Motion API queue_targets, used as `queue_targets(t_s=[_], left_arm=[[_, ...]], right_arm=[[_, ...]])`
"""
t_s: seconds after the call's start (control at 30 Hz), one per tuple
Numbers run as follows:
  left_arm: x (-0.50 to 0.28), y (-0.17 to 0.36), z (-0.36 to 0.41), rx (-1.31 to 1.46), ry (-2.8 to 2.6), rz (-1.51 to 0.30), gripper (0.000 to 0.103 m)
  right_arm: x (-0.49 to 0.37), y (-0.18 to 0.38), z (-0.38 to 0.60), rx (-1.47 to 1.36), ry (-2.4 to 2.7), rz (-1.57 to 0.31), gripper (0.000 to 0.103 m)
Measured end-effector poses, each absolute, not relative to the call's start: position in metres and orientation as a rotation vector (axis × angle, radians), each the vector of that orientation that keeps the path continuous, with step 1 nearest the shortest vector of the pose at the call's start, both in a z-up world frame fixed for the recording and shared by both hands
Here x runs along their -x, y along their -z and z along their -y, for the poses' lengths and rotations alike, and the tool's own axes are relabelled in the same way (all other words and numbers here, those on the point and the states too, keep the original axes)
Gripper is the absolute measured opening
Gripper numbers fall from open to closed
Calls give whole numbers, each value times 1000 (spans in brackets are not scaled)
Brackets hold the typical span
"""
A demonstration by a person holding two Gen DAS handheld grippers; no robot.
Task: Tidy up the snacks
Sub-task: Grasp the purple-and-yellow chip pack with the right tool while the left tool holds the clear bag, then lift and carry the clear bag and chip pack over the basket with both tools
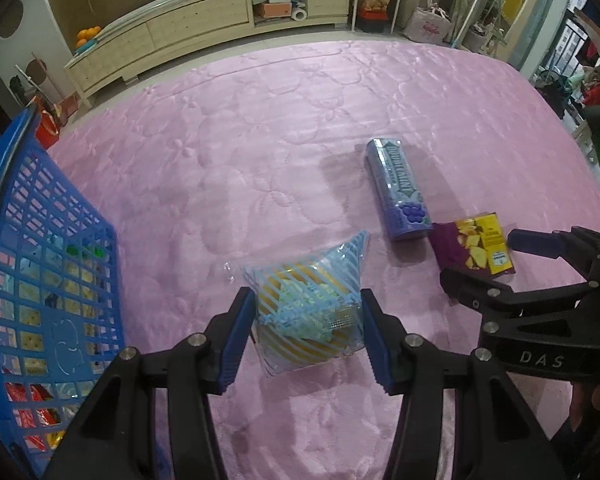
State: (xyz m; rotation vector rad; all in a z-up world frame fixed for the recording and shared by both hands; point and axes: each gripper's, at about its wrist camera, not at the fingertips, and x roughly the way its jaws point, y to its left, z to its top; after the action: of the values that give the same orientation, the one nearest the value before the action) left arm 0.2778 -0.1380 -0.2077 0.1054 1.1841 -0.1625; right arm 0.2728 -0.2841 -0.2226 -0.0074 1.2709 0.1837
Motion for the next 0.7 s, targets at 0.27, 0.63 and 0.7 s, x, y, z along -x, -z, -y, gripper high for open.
queue_targets(t_s=[0.27,0.63,0.7], left_arm=[[-279,219,130,-100,170,-1194,50],[-263,201,119,-62,189,-1161,50],[-257,193,119,-62,192,-1149,50]], right_arm=[[-277,230,255,134,-145,-1251,79],[-261,222,264,95,-176,-1211,59],[-253,214,271,91,-183,-1203,59]])
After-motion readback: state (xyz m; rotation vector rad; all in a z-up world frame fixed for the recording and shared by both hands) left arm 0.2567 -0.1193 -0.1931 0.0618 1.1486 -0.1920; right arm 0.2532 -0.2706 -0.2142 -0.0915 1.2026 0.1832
